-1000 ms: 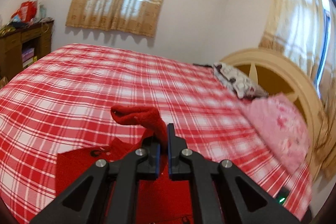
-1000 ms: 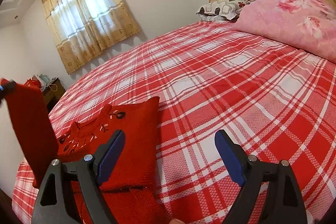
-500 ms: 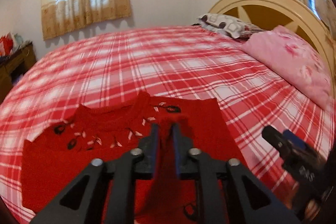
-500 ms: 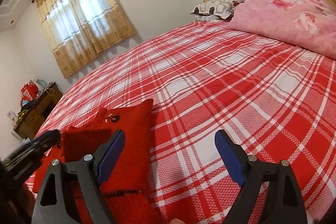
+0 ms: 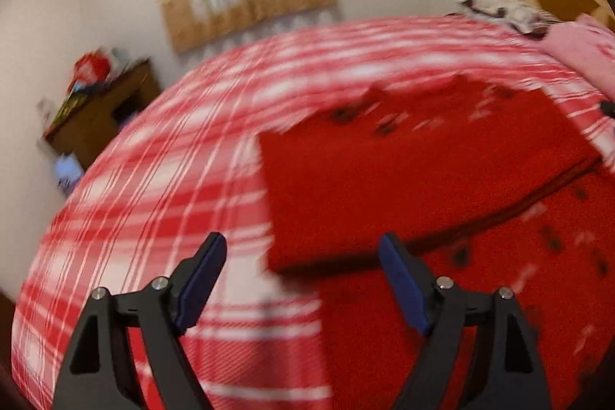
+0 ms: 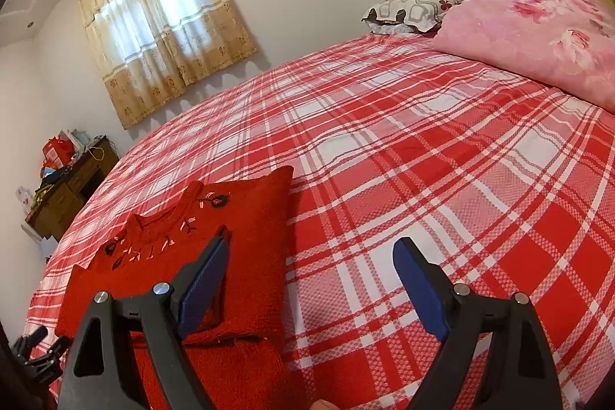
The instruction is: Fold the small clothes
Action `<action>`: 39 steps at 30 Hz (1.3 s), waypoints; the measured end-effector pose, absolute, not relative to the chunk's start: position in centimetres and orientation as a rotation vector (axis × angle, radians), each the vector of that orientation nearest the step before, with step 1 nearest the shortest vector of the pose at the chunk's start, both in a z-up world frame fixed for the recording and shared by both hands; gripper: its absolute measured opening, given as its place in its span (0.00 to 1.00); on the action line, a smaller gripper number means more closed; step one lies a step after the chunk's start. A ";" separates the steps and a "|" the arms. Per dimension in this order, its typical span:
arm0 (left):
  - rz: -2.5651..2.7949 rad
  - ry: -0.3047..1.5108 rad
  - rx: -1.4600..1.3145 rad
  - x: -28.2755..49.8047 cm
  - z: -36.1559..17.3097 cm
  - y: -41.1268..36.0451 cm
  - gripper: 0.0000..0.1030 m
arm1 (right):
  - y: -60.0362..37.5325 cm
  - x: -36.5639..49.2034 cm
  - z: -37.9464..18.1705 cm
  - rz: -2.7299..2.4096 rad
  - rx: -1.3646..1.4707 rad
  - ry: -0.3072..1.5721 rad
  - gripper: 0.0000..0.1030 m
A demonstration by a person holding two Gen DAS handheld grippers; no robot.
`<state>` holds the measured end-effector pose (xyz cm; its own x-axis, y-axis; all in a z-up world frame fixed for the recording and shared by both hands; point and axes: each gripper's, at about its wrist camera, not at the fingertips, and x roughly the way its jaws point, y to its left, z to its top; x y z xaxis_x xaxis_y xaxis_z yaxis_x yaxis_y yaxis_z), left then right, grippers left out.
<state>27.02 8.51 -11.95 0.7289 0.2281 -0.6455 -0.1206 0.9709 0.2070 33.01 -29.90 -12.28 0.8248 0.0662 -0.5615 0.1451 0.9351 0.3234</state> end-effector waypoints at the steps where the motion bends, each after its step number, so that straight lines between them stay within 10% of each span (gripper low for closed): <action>1: 0.195 0.739 0.137 27.0 -12.2 8.9 0.82 | -29.9 33.0 -12.3 -0.042 0.367 0.604 0.85; 21: 0.311 0.828 -0.039 28.3 -14.1 12.7 1.00 | -28.3 33.6 -12.0 0.074 0.315 0.655 0.83; 39: 0.273 0.836 -0.111 28.3 -14.7 13.6 1.00 | -19.6 37.5 -12.8 0.211 -0.041 0.937 0.08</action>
